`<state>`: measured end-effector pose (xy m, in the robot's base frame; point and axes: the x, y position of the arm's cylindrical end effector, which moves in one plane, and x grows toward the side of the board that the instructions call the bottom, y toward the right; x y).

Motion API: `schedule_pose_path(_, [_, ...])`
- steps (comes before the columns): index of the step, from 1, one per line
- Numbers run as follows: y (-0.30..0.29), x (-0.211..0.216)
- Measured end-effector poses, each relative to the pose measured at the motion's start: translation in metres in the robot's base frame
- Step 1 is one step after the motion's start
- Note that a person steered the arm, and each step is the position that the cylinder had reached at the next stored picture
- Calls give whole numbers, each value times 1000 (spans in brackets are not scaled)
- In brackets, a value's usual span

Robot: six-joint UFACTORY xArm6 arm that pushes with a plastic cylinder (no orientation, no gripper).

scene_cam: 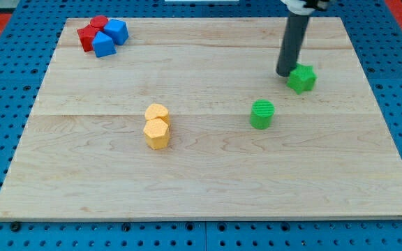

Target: Slide the green circle below the green star

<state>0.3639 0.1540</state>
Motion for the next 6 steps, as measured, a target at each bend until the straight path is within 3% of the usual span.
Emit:
schedule_pose_path(1, [-9, 35])
schedule_pose_path(2, [-134, 41])
schedule_pose_path(3, [-126, 91])
schedule_pose_path(4, [-41, 66])
schedule_pose_path(5, [-15, 60])
schedule_pose_path(6, [-73, 114])
